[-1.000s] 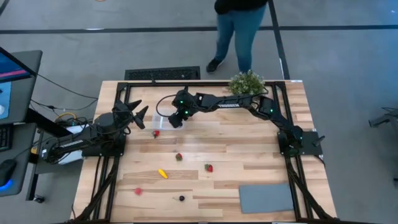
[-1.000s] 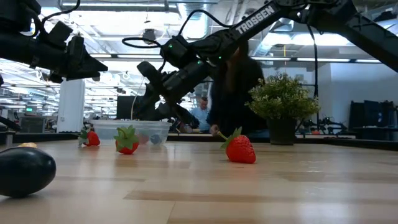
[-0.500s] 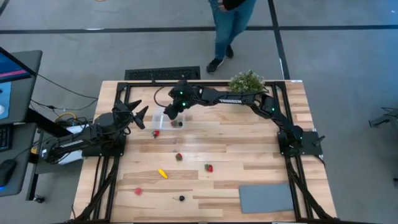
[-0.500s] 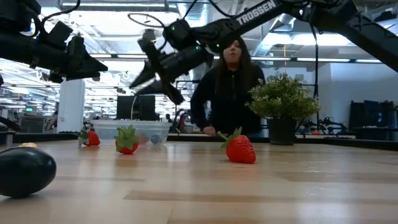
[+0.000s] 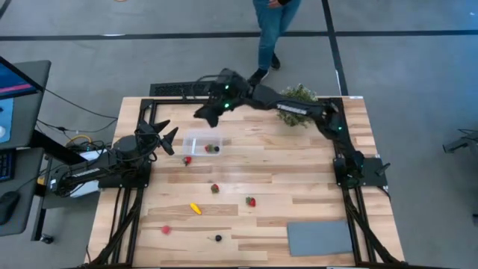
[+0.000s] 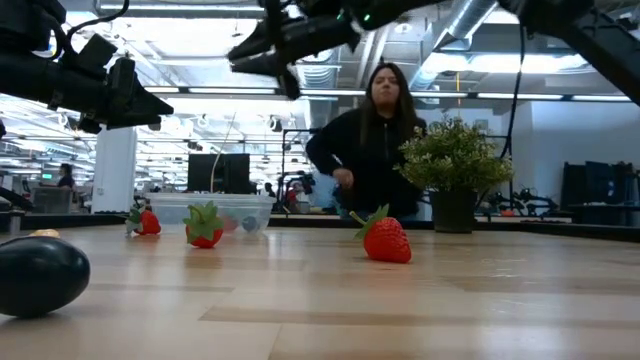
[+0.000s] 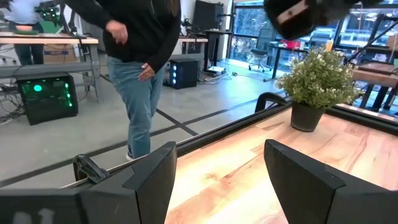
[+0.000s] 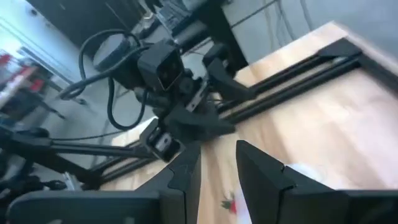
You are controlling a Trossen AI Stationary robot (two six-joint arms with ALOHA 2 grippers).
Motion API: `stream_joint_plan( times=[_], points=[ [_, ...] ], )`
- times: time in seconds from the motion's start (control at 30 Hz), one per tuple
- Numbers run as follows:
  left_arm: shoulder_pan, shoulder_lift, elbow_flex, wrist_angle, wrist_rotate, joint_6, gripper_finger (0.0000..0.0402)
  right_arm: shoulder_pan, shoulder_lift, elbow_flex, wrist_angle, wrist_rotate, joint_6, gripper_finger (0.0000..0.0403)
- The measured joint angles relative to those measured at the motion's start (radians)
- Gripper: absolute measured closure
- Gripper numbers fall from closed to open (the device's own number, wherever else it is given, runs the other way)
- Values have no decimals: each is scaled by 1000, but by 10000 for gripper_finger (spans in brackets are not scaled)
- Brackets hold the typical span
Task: Pick and placing Produce into tupperware
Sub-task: Put the bottom strawberry into the transparent bin
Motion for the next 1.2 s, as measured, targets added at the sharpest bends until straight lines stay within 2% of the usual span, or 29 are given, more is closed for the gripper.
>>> stream_joint_plan(
  times=[0.23, 0.43, 0.53, 1.0, 1.2],
  points=[
    [0, 0, 0, 0, 2, 0, 166, -19, -117, -1, -122, 40, -76, 280],
    [0, 0, 0, 0, 5, 0, 166, -28, -195, -3, -311, 44, -133, 280],
    [0, 0, 0, 0, 5, 0, 166, -30, -239, -4, -376, 94, -142, 280],
    [0, 0, 0, 0, 4, 0, 166, -64, -403, -24, -503, 126, -196, 281],
    [0, 0, 0, 0, 5, 0, 166, -68, -460, -25, -588, 203, -207, 281]
  ],
)
